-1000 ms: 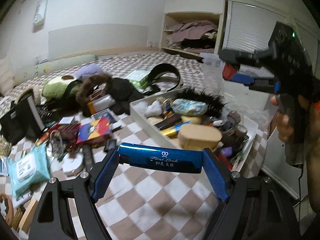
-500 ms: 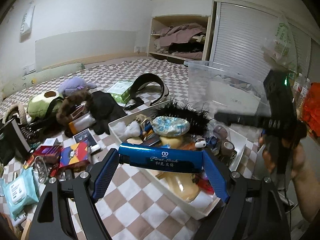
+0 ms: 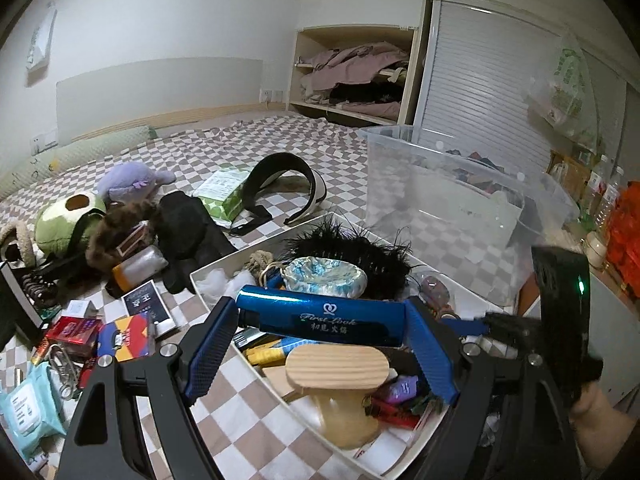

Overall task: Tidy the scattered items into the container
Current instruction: 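Lift the blue and red lighters and carry both over the white tray, then open the left gripper dropping the blue lighter while the right gripper releases the red lighter into the tray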

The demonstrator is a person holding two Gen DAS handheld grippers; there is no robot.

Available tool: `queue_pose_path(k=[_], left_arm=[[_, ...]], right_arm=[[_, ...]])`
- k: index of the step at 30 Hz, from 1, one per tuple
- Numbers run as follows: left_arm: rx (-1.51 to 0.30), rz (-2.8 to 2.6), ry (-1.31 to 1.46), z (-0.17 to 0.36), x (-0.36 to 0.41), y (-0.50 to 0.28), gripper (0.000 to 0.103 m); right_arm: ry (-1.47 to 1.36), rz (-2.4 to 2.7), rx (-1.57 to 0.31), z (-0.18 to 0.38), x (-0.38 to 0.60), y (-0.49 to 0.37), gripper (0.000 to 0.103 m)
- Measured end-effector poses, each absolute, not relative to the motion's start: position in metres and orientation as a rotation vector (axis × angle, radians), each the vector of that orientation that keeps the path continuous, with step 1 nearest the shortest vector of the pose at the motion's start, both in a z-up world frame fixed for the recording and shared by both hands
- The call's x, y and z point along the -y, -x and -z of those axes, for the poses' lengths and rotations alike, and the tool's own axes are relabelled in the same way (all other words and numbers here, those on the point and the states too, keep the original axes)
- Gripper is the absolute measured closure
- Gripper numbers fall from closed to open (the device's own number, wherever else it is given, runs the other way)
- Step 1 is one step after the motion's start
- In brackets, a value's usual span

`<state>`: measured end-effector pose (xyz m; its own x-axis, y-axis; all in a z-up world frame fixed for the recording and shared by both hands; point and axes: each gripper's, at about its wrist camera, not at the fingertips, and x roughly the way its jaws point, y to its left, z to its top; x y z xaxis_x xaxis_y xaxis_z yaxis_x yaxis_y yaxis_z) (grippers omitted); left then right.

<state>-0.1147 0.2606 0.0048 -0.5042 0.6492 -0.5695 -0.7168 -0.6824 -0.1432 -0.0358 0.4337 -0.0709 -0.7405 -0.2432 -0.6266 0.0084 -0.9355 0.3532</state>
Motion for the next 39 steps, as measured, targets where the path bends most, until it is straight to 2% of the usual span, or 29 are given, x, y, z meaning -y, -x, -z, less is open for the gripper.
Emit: queue_pose_path(k=[9,24,39], left_arm=[[-0.174,-2.166,0.85,0.009,-0.291,0.133,0.019],[-0.265,-2.13,0.992,0.033,-0.316,0.167,0.019],[-0.312,-2.084,1.121,0.06,-0.326,0.188,0.019]], right_arm=[[-1.155,2.762,0.451,0.085,-0.424,0.032,0.021],[-1.29,2.753,0.29,0.075,-0.406,0.036,0.021],[-1.273,2.762,0.301,0.065,-0.4,0.036,0.021]])
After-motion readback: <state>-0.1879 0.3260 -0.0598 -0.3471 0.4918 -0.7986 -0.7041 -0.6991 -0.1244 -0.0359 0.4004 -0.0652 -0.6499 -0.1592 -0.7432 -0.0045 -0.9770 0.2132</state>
